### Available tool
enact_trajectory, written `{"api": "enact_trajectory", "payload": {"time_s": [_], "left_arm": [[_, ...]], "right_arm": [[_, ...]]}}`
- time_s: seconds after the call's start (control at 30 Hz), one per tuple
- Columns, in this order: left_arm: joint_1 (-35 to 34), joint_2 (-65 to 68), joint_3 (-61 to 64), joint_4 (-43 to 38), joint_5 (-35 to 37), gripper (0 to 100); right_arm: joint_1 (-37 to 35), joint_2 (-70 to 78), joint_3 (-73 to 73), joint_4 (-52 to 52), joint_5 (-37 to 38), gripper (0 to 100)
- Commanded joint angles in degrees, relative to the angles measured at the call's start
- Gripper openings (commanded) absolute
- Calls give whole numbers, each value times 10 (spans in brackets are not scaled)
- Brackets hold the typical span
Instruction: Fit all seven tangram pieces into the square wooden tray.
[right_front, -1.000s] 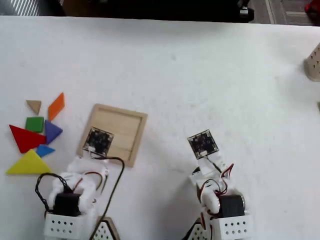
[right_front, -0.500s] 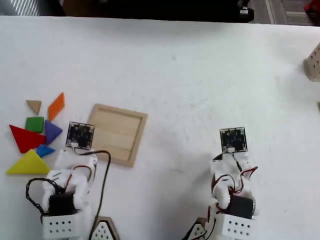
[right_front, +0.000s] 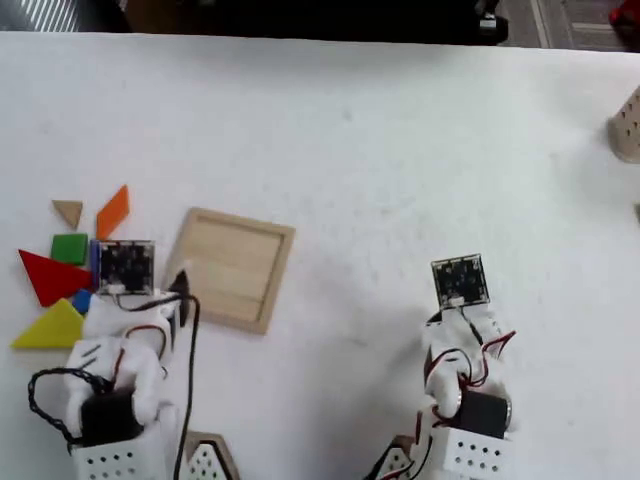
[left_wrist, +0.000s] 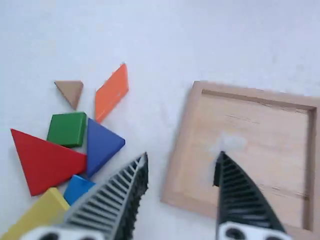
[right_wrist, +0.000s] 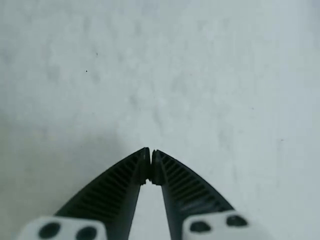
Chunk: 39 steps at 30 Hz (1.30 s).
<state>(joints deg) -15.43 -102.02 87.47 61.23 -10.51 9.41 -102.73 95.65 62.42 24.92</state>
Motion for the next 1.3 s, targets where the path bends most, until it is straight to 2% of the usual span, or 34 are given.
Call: {"api": "enact_trajectory", "payload": {"time_s": [0.0, 0.23, 0.37, 0.47, 0.63, 1.1, 1.27], "left_arm": [[-1, 159, -141, -15, 11, 201], [18, 502, -331, 0, 11, 174], [34, 624, -383, -4, 5, 174], [34, 692, -404, -28, -40, 196], [33, 788, -407, -78, -89, 225], [29, 950, -411, -239, -91, 222], [31, 971, -438, -209, -89, 221]], "right_arm": [[3, -4, 1, 4, 13, 17], [3, -4, 2, 4, 13, 17], [3, -4, 2, 4, 13, 17], [3, -4, 2, 2, 14, 17], [3, -4, 3, 1, 14, 18], [4, -4, 3, 1, 14, 18], [4, -4, 3, 1, 14, 18]]}}
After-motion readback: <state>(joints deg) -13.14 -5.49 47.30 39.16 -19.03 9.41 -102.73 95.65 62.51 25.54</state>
